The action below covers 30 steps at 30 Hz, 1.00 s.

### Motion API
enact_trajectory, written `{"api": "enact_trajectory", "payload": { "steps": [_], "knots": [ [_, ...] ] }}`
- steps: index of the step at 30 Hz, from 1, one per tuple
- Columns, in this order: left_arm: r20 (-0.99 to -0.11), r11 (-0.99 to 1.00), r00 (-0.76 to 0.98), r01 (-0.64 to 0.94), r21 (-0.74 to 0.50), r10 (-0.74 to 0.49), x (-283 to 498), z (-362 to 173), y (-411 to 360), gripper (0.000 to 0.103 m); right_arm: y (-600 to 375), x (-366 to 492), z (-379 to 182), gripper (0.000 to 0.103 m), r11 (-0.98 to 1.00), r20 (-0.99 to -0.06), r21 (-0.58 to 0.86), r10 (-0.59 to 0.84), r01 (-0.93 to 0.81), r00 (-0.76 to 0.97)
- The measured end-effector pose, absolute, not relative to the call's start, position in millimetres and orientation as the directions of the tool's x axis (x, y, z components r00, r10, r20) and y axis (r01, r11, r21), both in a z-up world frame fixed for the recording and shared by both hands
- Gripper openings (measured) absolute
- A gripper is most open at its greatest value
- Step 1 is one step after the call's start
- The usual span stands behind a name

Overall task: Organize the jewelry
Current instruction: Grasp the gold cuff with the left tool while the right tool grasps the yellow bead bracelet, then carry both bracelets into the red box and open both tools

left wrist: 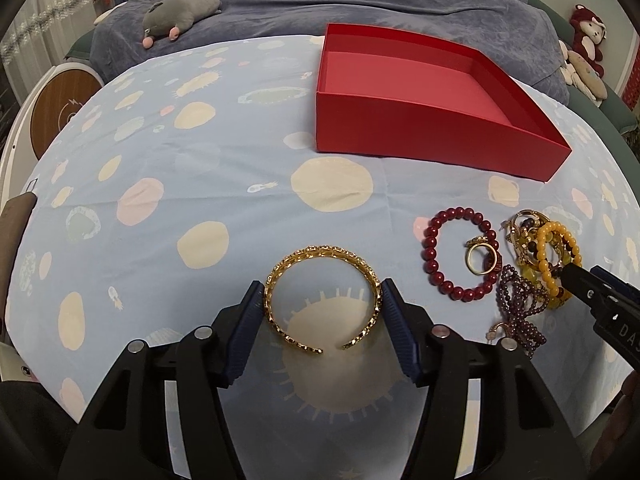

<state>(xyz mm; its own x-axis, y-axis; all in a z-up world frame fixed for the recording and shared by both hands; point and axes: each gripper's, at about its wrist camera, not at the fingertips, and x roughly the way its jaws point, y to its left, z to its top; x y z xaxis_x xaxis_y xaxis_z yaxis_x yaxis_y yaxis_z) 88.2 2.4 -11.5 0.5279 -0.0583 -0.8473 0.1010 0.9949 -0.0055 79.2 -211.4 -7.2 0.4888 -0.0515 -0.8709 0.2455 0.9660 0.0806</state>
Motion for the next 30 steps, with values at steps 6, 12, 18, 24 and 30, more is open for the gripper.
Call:
{"api": "enact_trajectory", "payload": {
  "steps": [6,12,18,24,30],
  "knots": [
    [-0.847,0.995,0.528,0.102,-0.002,-0.056,88,-11,2,0.056,-213,79,-10,0.022,0.968,-0.874,0.109,-0.015,0.228,0.486],
    [-0.848,0.995,0.526,0.1,-0.008,-0.06,89,-11,3,0.056,-218,72,-6,0.008,0.964,-0.866,0.136,0.004,0.227,0.5],
    [-0.857,0.996,0.51,0.087,-0.037,-0.076,86,-7,6,0.056,-226,56,7,0.007,0.961,-0.853,0.152,0.009,0.231,0.523],
    [-0.849,0.995,0.522,0.096,-0.038,-0.082,72,5,10,0.056,-232,38,23,0.007,0.957,-0.841,0.175,0.024,0.23,0.541],
    [-0.842,0.992,0.531,0.116,-0.044,-0.099,63,25,14,0.056,-230,32,41,0.007,0.963,-0.832,0.177,0.036,0.203,0.554]
  ]
}}
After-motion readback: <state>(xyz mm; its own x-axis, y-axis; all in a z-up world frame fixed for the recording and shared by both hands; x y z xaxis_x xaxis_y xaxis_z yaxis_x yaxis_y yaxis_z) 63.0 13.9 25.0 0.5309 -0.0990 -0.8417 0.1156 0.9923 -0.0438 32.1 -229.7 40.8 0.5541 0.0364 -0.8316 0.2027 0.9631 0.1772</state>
